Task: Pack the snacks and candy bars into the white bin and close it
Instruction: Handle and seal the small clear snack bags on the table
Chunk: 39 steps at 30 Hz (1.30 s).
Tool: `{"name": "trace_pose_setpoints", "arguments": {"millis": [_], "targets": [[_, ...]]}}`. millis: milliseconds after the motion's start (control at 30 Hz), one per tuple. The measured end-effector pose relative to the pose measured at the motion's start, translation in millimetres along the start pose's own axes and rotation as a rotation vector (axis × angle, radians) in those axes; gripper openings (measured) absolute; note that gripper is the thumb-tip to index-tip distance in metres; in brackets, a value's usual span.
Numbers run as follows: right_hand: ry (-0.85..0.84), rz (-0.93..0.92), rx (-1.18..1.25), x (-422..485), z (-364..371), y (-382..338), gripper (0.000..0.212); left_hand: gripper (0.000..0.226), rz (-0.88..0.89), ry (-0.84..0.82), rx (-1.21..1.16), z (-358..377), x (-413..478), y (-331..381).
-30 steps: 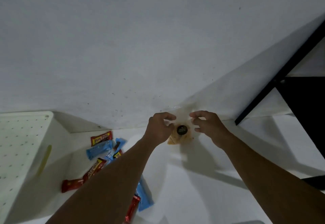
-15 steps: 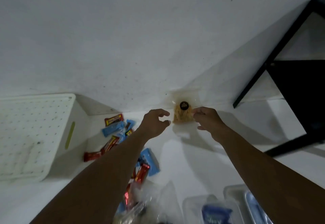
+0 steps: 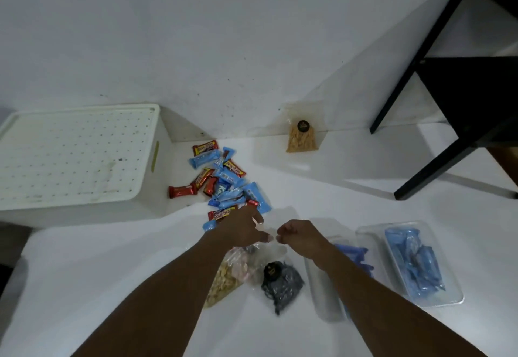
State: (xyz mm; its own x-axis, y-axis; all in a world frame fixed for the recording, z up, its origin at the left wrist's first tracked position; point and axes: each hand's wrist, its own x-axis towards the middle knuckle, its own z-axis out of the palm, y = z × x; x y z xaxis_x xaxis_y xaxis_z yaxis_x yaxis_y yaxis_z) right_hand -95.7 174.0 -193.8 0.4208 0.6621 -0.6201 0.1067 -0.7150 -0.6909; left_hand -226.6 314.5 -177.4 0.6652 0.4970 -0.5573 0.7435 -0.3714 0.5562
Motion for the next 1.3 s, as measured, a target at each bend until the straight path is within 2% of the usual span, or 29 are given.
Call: {"name": "trace_pose_setpoints", "arguments": {"millis": [67,133,233,400,500,600,700,833,1033,1167,1233,1300], "targets": [[0.004,0.006,0.039,-7,12,1,0.015,0.059,-0.023,-0.027,0.062,1,-10,-11],[0.010,0.007,0.043,-13,20,-1,0.018,0.049,-0.017,-0.003,0.090,2,-18,-21],[-0.004,-0.030,0.018,-22,24,-6,0.015,0.023,-0.011,0.007,0.003,-1,-27,-27],[-0.138,-0.068,0.079,-43,4,-31,0.004,0.010,0.012,-0.061,-0.171,-33,-42,-13],[-0.155,-0.089,0.150,-55,-21,-53,0.009,0.020,0.043,-0.019,-0.312,-60,-54,-6],[-0.119,-0.126,0.236,-65,-48,-79,0.017,0.014,0.078,0.065,-0.461,-86,-65,2],[-0.115,-0.199,0.271,-79,-67,-108,0.010,0.016,0.138,0.101,-0.593,-107,-72,16],[0.054,-0.326,0.230,-91,-79,-146,0.027,0.019,0.238,0.107,-0.627,-130,-81,36],[0.217,-0.509,0.293,-100,-78,-181,0.016,0.019,0.286,0.167,-0.824,-158,-93,48],[0.240,-0.544,0.314,-104,-66,-192,0.019,0.021,0.304,0.233,-0.826,-163,-100,46],[0.229,-0.537,0.275,-107,-61,-195,0.029,0.020,0.318,0.244,-0.798,-166,-103,45],[0.212,-0.554,0.215,-109,-55,-198,0.026,0.022,0.340,0.245,-0.789,-169,-107,44]]}}
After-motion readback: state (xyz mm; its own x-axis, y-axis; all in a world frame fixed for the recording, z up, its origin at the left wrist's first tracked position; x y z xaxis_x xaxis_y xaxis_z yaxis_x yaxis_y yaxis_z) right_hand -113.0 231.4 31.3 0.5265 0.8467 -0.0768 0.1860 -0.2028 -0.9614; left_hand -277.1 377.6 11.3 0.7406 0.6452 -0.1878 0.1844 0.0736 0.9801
